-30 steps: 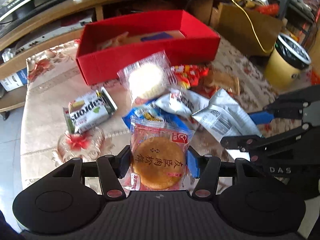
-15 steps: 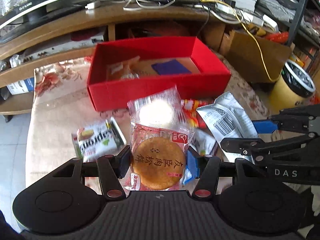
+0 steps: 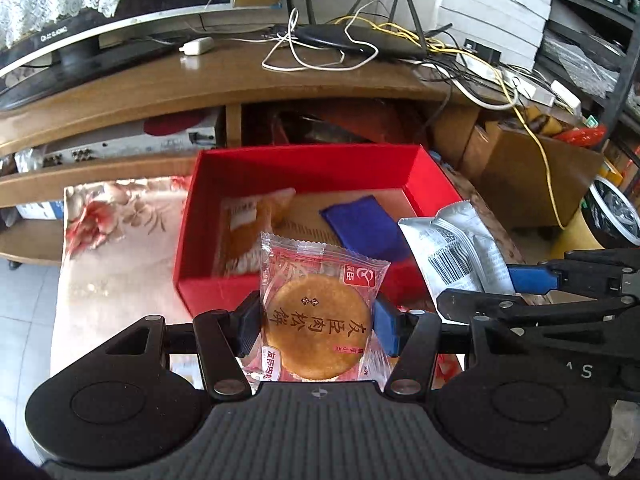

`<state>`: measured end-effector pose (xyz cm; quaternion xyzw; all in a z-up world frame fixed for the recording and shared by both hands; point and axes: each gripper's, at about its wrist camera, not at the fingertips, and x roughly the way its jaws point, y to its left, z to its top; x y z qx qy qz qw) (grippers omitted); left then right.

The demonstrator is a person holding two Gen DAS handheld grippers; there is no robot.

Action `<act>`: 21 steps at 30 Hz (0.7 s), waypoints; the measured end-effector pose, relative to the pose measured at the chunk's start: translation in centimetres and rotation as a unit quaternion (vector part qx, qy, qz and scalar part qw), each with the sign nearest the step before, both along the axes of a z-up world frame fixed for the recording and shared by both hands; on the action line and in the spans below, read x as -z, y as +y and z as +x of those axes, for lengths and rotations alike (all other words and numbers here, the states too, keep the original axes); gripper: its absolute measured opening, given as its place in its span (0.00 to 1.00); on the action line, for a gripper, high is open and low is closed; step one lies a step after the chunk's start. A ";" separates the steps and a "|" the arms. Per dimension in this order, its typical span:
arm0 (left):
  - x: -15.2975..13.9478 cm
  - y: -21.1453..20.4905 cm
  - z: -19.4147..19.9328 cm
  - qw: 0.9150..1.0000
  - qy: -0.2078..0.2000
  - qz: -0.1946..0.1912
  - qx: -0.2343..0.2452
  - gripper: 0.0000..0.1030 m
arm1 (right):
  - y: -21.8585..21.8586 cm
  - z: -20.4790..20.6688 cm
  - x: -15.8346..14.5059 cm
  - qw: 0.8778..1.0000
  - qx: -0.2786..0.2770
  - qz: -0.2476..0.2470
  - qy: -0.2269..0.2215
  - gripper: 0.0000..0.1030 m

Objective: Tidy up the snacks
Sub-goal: 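Carry both packs into the red box and open both tools to release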

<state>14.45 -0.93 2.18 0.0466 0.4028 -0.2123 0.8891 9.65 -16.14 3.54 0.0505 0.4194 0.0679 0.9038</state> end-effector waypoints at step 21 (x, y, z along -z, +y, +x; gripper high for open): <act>3.4 -2.6 10.2 0.998 0.025 0.008 -0.054 0.62 | -3.1 12.1 4.1 0.999 0.044 -0.011 0.012 0.42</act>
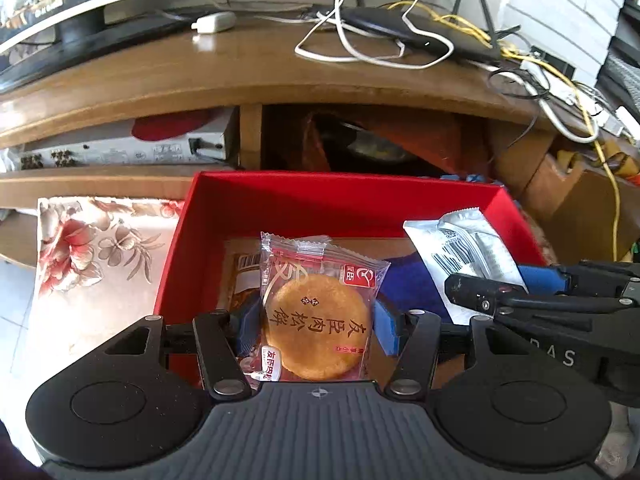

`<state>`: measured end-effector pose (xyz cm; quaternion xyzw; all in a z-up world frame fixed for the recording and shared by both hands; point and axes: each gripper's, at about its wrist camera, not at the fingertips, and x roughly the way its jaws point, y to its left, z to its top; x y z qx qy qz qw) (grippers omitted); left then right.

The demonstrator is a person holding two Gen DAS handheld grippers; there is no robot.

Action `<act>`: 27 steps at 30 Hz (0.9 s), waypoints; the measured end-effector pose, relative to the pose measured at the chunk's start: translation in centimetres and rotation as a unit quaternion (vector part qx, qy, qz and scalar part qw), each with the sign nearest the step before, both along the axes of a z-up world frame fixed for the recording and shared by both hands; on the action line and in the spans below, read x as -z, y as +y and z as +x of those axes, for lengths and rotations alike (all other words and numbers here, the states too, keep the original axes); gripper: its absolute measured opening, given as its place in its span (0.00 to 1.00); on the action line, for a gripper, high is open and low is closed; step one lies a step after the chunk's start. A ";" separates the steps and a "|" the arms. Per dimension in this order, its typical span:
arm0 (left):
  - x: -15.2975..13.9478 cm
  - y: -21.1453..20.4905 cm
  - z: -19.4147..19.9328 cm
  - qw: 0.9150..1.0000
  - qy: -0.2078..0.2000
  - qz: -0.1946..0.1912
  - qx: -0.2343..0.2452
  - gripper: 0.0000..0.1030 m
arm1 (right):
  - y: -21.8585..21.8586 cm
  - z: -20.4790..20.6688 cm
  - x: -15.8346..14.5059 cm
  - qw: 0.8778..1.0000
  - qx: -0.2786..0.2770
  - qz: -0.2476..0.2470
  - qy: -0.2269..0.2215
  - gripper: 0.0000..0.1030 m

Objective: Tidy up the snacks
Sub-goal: 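Carry both packs into the red box and open both tools to release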

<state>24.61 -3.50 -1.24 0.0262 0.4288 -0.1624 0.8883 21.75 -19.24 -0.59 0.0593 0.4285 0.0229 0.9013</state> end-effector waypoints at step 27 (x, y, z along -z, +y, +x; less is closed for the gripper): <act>-1.0 0.3 -1.5 1.000 -0.011 0.003 -0.011 0.79 | -0.3 -0.2 0.2 1.000 0.021 0.010 0.004 0.44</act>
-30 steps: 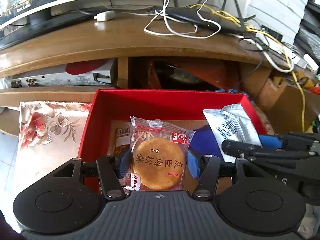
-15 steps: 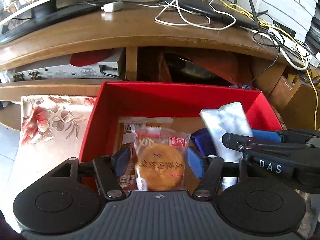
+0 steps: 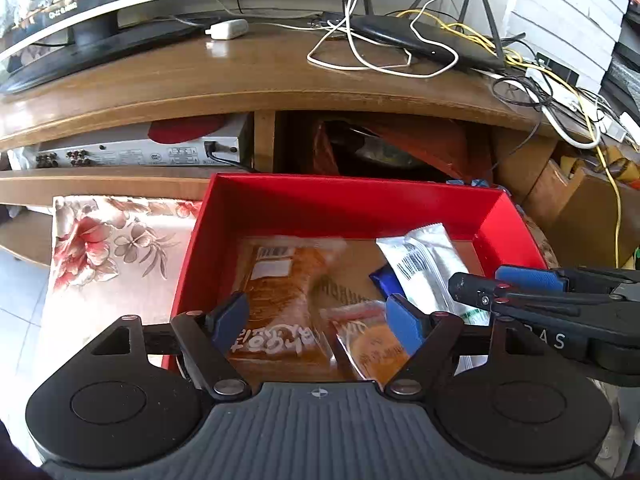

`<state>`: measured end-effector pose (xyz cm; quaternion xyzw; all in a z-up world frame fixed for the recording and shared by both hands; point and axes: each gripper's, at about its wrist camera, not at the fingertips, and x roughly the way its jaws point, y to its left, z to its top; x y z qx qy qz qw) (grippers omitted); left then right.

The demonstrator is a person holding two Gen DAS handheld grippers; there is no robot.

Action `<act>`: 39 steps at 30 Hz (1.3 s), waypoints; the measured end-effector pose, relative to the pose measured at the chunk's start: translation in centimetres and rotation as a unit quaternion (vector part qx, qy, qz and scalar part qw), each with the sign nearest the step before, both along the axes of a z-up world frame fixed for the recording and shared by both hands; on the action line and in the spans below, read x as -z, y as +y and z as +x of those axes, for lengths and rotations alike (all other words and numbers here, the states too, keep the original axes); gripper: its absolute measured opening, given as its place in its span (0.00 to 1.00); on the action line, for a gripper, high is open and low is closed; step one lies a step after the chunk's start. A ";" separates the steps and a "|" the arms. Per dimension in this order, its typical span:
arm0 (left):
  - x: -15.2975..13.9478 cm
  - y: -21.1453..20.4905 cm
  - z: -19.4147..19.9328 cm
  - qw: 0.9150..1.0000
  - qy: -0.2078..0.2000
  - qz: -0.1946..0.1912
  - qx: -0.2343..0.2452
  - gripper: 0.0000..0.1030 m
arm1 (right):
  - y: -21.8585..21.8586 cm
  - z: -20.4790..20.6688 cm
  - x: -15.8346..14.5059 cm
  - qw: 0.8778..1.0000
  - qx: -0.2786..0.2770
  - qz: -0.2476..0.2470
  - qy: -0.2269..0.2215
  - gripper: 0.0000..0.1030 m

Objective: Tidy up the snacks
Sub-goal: 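Carry both packs into the red box and open both tools to release, then move both tools back to the pile and grasp the Kapron wafer with the left tool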

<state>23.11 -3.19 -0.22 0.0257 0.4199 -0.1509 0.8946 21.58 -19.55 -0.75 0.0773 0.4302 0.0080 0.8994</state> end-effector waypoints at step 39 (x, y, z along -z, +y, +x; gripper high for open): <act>4.9 8.9 -4.4 0.996 0.072 0.025 0.042 0.84 | 7.7 -8.5 0.4 0.995 -0.089 0.018 0.050 0.50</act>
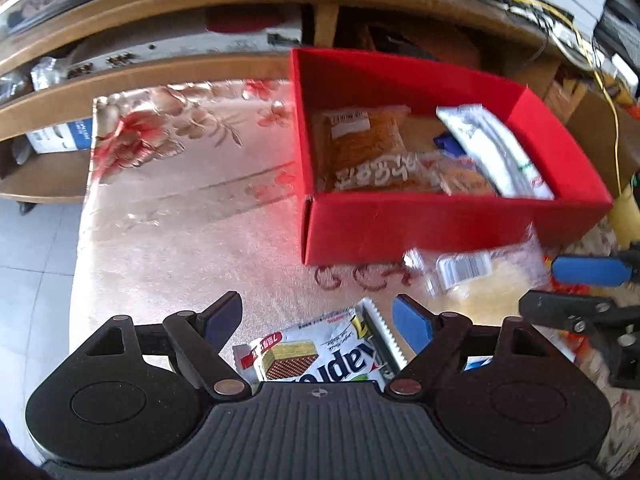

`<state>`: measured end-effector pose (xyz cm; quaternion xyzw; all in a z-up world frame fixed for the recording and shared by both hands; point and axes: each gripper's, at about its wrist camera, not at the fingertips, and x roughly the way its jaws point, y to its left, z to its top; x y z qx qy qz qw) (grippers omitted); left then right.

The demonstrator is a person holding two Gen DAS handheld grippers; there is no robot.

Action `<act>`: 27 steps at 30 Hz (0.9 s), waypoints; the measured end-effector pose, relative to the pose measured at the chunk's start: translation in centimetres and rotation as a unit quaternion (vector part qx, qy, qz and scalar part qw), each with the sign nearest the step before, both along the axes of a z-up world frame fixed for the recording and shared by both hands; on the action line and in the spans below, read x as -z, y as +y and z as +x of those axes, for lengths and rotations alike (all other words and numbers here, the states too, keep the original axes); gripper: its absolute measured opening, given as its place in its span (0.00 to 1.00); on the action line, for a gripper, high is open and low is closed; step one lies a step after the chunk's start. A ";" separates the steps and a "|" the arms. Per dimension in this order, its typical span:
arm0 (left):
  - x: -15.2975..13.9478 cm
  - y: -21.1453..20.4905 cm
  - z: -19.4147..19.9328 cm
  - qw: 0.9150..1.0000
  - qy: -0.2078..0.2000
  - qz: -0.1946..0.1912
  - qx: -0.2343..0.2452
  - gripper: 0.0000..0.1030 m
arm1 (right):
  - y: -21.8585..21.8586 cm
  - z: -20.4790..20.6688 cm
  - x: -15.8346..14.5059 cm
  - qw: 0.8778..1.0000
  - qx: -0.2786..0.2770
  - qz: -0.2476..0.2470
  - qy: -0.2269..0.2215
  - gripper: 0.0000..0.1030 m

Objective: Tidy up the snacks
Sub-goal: 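Move both tools back to the pile and grasp the Kapron wafer with the left tool, then grasp the clear bun bag with the right tool while the left tool holds the Kapron wafer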

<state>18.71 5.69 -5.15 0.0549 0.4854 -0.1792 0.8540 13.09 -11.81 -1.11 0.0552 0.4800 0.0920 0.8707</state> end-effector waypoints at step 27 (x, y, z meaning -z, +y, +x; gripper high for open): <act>0.4 -1.7 -10.8 0.990 0.052 0.082 0.098 0.94 | 0.0 -1.0 -0.3 0.999 -0.014 0.025 0.022 0.54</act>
